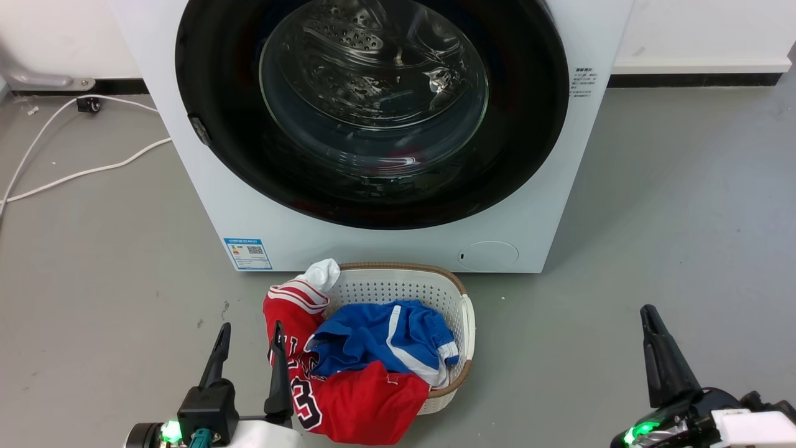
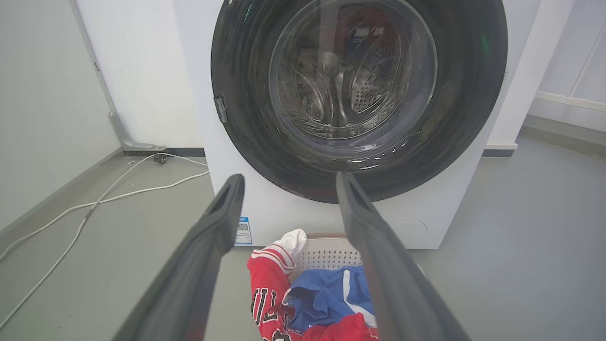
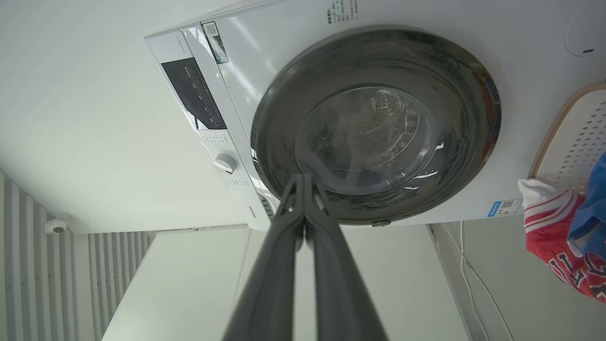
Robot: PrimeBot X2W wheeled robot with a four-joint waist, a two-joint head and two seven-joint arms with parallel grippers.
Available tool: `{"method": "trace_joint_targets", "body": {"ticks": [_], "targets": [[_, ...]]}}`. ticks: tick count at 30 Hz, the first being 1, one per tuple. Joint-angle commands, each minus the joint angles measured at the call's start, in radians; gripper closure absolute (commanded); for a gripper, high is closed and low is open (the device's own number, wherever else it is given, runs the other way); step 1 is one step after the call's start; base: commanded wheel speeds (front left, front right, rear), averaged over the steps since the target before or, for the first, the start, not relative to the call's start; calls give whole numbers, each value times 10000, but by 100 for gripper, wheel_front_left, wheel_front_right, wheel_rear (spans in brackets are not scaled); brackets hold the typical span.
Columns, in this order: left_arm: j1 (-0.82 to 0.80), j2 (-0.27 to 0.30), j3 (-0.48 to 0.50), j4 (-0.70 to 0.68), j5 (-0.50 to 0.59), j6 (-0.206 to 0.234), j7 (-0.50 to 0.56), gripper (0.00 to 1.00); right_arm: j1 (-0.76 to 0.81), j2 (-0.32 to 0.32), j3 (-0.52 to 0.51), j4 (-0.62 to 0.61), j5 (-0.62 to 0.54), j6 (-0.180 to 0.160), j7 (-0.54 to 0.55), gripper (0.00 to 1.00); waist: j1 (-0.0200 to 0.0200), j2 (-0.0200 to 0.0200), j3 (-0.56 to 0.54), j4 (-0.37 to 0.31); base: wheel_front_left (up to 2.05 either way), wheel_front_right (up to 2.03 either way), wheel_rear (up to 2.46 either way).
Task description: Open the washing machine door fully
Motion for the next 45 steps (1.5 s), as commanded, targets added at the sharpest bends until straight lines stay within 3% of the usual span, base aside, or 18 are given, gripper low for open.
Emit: {"method": "trace_joint_targets", "body": {"ticks": [1, 7, 20, 25, 33, 40, 45], "targets": [[84, -13, 15, -36, -6, 53, -28, 0, 100, -2, -125, -61, 78, 4, 171, 100, 0, 0, -7, 4, 0, 0, 0], [105, -13, -14, -49, 33, 59, -28, 0, 229, 1, -464, 187, -65, 4, 739, 100, 0, 0, -23, 20, 0, 0, 0], [64, -13, -8, -54, 150, 66, -28, 0, 76, -1, -582, 308, 58, 4, 703, 100, 0, 0, 12, 64, 0, 0, 0], [-115, -12, -42, -99, 222, 68, -28, 0, -339, -2, -1187, 580, 265, 4, 722, 100, 0, 0, 188, 113, 0, 0, 0], [-601, -12, -81, -204, 343, -8, -28, 0, -2077, -173, -2862, 1425, 350, 4, 1224, 100, 0, 0, 899, 249, 0, 0, 0], [-1223, -12, -125, -344, 452, -70, -28, 0, -4294, -892, -3826, 2674, 407, 4, 1846, 100, 0, 0, 1843, 393, 0, 0, 0], [-1711, -12, -214, -453, 427, -54, -26, 0, -5831, -1457, -3946, 3456, 248, 4, 2303, 100, 0, 0, 2570, 516, 0, 0, 0]]}}
